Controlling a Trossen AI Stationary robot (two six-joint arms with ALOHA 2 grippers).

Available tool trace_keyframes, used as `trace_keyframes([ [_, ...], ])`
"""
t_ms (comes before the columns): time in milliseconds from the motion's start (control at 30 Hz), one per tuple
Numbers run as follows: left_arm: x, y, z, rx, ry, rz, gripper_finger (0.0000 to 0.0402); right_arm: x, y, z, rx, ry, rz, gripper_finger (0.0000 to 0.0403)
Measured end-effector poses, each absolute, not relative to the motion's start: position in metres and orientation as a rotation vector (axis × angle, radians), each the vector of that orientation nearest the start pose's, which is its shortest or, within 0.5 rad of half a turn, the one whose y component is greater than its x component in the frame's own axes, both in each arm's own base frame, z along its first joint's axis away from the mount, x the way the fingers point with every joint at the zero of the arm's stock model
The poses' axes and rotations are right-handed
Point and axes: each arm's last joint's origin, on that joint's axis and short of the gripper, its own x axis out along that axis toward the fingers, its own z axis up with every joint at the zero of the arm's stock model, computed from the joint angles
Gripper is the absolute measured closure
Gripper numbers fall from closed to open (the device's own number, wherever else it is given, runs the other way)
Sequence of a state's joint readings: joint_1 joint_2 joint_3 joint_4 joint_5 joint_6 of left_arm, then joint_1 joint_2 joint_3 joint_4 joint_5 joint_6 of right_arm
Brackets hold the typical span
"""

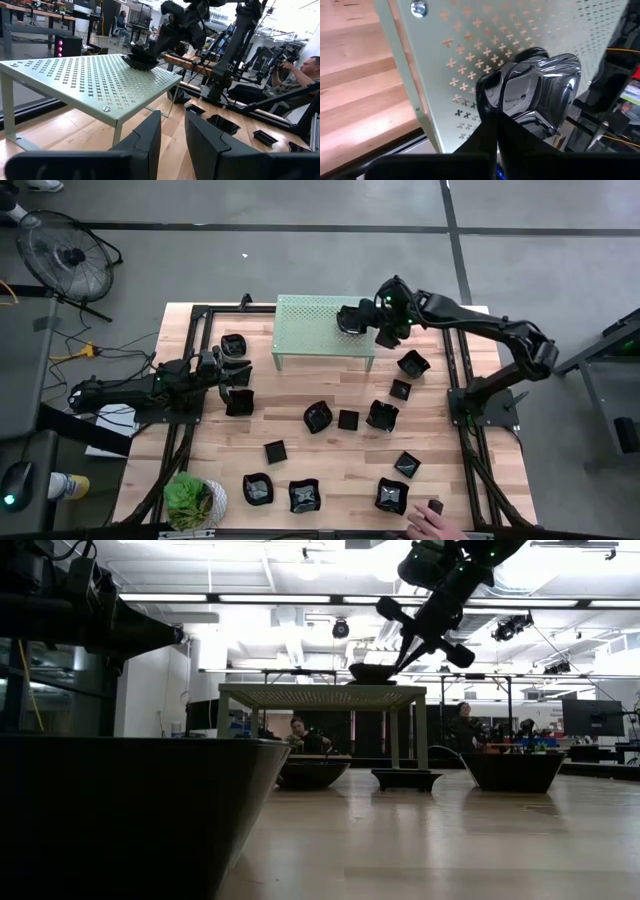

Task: Pick & Place Mini shaped plates
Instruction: Stack the leaf shaped plate on top of the leaf shaped plate on the shelf

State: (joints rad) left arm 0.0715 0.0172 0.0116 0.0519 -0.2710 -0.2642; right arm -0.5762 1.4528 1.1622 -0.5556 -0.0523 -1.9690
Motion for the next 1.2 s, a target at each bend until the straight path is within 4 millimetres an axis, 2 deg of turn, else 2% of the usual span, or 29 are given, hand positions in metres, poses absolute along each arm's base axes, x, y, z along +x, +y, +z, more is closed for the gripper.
trace_keyframes([
  [667,0.0961,0.0147,0.1711,-0.266,-0.091,0.335,0.0316,0.2598,-0.1674,0.2778,-1.509,0.982,0.416,0.0401],
  [1200,0.0961,0.0147,0.1712,-0.266,-0.091,0.335,0.0316,0.2607,-0.1683,0.2789,-1.443,0.990,0.351,0.0362],
])
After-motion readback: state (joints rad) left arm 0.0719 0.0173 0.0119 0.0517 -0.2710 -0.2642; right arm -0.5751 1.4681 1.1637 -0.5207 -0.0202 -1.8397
